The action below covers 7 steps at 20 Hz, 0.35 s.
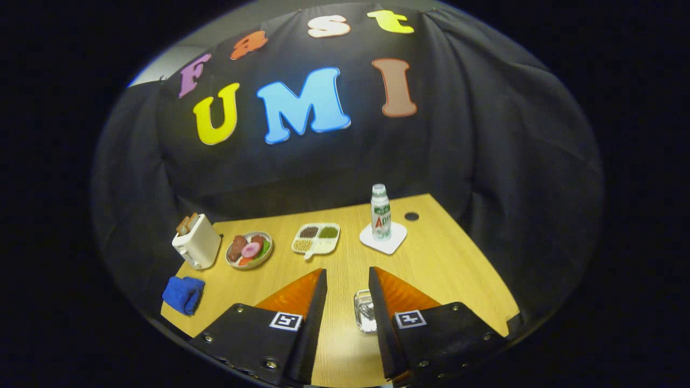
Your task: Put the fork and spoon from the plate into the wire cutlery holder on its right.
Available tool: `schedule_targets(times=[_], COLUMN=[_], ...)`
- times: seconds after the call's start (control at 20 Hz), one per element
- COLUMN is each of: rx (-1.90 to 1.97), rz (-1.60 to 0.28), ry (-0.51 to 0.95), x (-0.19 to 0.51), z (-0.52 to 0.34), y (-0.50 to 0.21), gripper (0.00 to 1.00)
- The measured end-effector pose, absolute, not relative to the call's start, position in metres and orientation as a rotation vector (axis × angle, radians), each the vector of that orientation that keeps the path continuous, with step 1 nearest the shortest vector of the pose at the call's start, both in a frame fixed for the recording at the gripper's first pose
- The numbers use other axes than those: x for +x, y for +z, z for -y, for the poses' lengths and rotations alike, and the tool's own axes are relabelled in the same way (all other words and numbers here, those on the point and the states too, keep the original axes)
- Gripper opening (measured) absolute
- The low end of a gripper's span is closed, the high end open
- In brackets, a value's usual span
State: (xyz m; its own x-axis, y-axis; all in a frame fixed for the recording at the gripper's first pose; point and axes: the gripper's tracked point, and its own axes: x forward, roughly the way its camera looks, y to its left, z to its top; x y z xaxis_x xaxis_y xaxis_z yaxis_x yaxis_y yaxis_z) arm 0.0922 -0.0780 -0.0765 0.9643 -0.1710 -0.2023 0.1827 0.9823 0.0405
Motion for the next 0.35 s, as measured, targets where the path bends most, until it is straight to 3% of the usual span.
schedule_targets(times=[0.35], rx=[-0.062], rz=[0.128], ry=[-0.195], x=[0.062], z=[0.059], y=[0.030], gripper=[0.49])
